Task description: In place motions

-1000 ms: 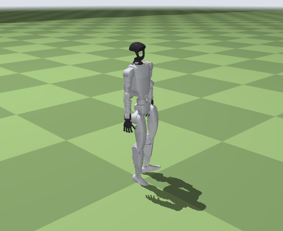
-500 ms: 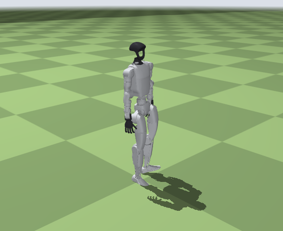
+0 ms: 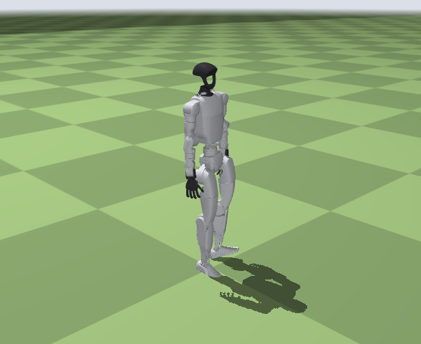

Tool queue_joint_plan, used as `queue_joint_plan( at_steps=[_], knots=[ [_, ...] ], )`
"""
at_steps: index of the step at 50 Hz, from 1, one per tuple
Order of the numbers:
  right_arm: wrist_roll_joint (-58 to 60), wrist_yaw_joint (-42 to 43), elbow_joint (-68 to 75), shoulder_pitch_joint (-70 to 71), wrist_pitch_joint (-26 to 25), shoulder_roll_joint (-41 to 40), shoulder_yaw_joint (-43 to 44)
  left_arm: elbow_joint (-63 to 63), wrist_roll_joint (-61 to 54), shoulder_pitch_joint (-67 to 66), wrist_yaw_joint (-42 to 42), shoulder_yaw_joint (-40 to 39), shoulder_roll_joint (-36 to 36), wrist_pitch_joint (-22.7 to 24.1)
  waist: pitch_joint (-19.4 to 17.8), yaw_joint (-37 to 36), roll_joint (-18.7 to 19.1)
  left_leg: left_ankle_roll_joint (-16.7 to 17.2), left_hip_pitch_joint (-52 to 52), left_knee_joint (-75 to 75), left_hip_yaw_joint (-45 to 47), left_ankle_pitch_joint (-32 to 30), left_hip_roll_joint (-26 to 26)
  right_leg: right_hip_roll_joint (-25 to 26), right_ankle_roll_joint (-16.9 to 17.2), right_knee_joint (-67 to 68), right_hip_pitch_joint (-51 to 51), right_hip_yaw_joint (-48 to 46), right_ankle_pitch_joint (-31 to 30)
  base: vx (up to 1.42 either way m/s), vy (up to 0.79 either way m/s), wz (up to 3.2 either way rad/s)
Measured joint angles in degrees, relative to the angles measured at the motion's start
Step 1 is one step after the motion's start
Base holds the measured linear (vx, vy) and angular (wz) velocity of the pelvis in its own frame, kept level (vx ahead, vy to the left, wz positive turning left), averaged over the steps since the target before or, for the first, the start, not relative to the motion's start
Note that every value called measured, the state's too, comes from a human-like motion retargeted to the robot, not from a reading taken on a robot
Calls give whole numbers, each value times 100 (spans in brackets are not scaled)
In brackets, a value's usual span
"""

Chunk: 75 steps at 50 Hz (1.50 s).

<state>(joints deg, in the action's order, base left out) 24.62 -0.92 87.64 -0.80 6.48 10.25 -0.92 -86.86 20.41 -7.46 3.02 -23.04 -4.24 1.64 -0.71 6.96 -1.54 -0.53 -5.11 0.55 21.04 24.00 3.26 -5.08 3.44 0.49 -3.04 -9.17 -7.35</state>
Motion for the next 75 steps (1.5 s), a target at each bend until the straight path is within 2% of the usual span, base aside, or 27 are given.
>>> queue_joint_plan(
  at_steps=[44,75],
  knots=[
    [6,-34,9,-6,13,-30,-14,-28,-13,-9,-9,-53,47,-4,31,-1,3,-8,7,-26,23,20,-2,17,1,-3,27,19,50,0,0,0],
    [-35,-357,30,-15,-13,-42,-12,-15,-7,11,-29,-57,77,-14,105,27,81,10,-8,-10,57,50,-14,51,-25,-27,14,51,72,0,0,0]
  ],
)
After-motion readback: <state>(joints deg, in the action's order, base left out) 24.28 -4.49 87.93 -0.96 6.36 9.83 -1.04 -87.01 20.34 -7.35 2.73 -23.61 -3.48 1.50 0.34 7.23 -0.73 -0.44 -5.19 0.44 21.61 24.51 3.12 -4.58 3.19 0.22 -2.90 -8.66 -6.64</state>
